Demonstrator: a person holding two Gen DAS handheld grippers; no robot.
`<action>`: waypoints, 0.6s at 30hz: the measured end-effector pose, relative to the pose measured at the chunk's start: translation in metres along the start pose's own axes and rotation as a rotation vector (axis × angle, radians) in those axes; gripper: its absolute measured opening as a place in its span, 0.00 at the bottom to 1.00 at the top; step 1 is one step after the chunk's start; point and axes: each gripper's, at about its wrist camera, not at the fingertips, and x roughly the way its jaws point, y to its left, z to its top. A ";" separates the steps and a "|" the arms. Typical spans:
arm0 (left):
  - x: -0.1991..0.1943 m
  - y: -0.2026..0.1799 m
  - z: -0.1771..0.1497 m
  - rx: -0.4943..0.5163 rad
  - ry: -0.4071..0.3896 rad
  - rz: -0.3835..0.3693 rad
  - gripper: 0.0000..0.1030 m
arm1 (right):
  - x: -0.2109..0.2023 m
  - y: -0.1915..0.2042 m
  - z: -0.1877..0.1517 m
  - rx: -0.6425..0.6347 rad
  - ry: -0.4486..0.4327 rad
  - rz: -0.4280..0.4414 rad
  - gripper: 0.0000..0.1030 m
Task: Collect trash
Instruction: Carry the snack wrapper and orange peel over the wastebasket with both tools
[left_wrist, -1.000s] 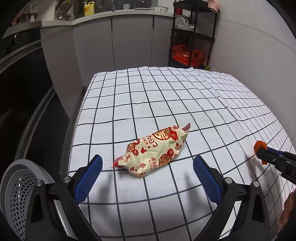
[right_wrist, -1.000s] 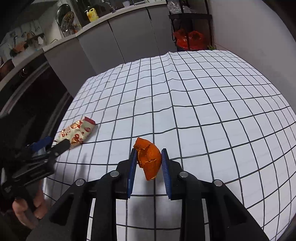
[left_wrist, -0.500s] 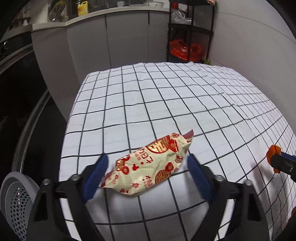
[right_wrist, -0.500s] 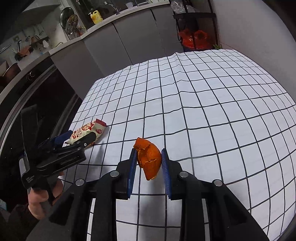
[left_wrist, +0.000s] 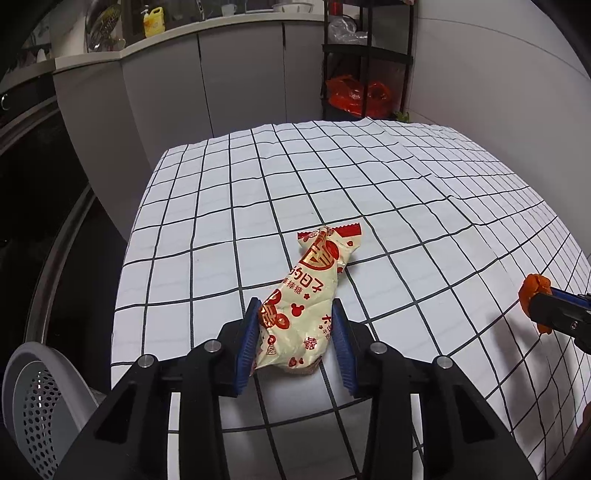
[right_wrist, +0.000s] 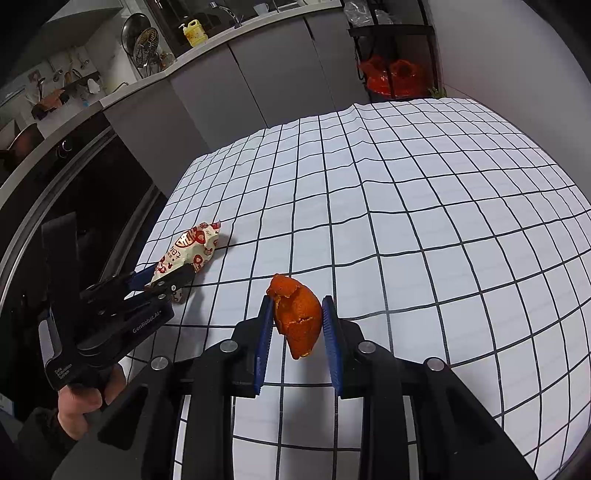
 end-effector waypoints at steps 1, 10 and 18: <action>-0.003 -0.001 -0.001 0.004 -0.006 0.005 0.36 | 0.000 0.000 0.000 -0.001 0.000 0.002 0.25; -0.040 -0.005 -0.001 0.002 -0.075 0.013 0.36 | -0.006 -0.001 0.002 -0.007 -0.006 0.011 0.25; -0.086 -0.004 -0.013 -0.010 -0.138 0.041 0.36 | -0.019 0.019 0.002 -0.019 -0.036 0.037 0.25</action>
